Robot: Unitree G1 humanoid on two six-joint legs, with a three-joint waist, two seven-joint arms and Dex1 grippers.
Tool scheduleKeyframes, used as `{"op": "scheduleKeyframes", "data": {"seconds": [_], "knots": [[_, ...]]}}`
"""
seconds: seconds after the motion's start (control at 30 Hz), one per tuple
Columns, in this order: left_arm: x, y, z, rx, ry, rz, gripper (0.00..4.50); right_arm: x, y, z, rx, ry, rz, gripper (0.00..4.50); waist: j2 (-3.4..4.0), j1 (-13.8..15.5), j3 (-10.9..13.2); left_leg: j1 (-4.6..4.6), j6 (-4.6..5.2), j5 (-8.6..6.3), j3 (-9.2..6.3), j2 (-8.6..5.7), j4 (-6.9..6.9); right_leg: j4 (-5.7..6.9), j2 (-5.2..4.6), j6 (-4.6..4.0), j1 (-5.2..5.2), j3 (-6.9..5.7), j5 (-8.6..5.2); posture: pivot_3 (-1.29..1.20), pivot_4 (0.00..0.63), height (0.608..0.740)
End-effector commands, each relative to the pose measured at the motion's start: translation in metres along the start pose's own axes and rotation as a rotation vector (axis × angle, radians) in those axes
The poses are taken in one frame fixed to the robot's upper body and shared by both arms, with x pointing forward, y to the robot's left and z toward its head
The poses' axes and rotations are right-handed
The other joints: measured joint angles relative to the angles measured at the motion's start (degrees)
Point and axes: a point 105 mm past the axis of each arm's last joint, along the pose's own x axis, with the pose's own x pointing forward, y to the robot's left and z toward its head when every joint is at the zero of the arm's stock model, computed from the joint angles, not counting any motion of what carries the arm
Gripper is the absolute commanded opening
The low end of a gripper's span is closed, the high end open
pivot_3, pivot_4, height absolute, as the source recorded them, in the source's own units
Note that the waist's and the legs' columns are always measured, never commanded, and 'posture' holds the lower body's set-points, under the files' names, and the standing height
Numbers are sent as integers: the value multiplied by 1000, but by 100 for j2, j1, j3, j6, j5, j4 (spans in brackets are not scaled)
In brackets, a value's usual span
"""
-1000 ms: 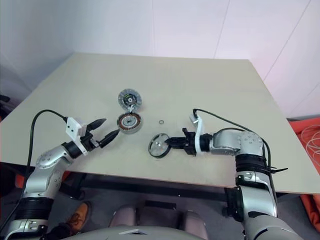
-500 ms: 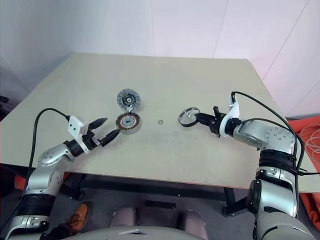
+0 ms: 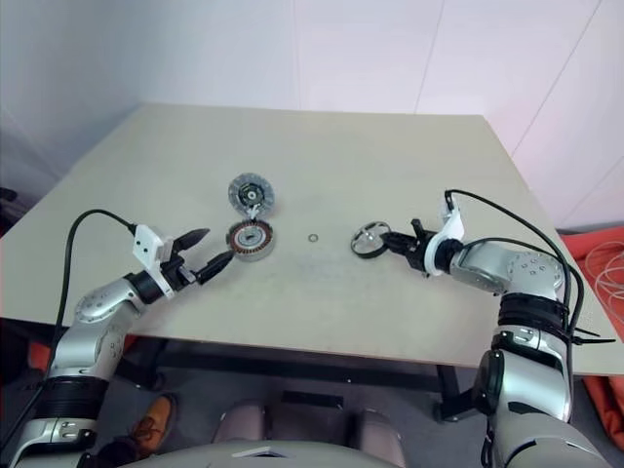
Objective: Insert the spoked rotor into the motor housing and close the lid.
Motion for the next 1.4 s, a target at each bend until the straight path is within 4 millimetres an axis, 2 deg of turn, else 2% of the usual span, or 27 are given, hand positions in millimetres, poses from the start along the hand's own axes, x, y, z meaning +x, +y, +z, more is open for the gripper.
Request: {"op": "scheduleKeyframes", "data": {"seconds": [0.03, 0.23, 0.5, 0.63, 0.7, 0.77, 0.83, 0.9, 1.0, 1.13, 1.27, 1.4], "knots": [[1, 1, 11, 24, -32, -8, 4500, -8, 14, 12, -27, -37, 30, 2347, 0, 1, 0, 0, 0, 0, 0, 0, 0, 0, 0, -1, 0, 0, 1, 0, 0, 740], [3, 1, 11, 13, -29, -10, 4500, -14, 11, 20, -51, -59, -5, 4476, 0, 2, 0, 0, 0, 0, 0, -1, 0, 0, 0, -8, 0, 0, 5, 0, 0, 740], [3, 4, 11, -22, -16, 1, 4500, -34, -5, 44, -192, -138, -152, 4476, 1, 18, -1, -2, 0, 0, 0, -1, 0, 0, -1, -7, 1, 0, 4, 0, 0, 740], [3, 4, 11, -29, -8, 3, 4500, -45, -11, 61, -338, -197, -244, 4476, 1, 23, -1, -1, 0, 0, 0, -1, 1, 0, 0, -6, 1, 0, 4, 0, 0, 740], [4, 5, 11, -34, -5, 5, 4500, -52, -11, 73, -479, -241, -299, 4476, 2, 18, -1, -1, 0, 0, 0, -1, 1, 0, 0, -6, 2, 0, 3, 0, 0, 740], [4, 5, 12, -38, 3, 6, 4500, -57, -5, 85, -617, -287, -324, 4476, 2, 16, -1, -2, 1, 0, 1, -1, 4, 0, 0, -6, 1, 0, 3, 0, 0, 740], [6, 7, 13, -45, 20, 14, 4500, -61, 15, 99, -798, -379, -283, 4476, 2, 14, -1, -2, 1, 0, 2, -1, 4, 0, 0, -7, 1, 0, 3, 0, 0, 740], [7, 7, 16, -36, 27, 10, 4500, -62, 30, 101, -954, -398, -260, 4476, 2, 13, -1, -3, 2, -1, 2, 1, 4, 1, 0, -12, -1, 0, 6, 0, 0, 740], [11, 8, 21, -11, 44, 1, 4500, -55, 53, 90, -1146, -368, -180, 4476, 2, 10, -1, -3, 7, -3, 2, 1, 4, 1, 1, -26, -1, 0, 14, 0, 0, 740], [16, 10, 27, 134, 103, -22, 4500, -41, 82, 59, -1284, -293, -15, 4476, 2, 7, -1, -1, 21, -11, 1, 3, 4, 1, 1, -29, 1, 0, 15, 0, 0, 740], [22, -1, 31, 338, 267, -221, 4500, -25, 105, 12, -1369, -172, 183, 4476, 2, 8, -1, -1, 32, -17, -2, 4, 5, 1, 3, -29, 0, 0, 15, 0, 0, 740], [29, -14, 28, 447, 414, -419, 4500, -20, 114, -16, -1390, -91, 294, 4476, 3, 36, -2, 0, 36, -19, -2, 3, 6, 3, -6, -30, 3, 4, 16, 0, 0, 740]]}}
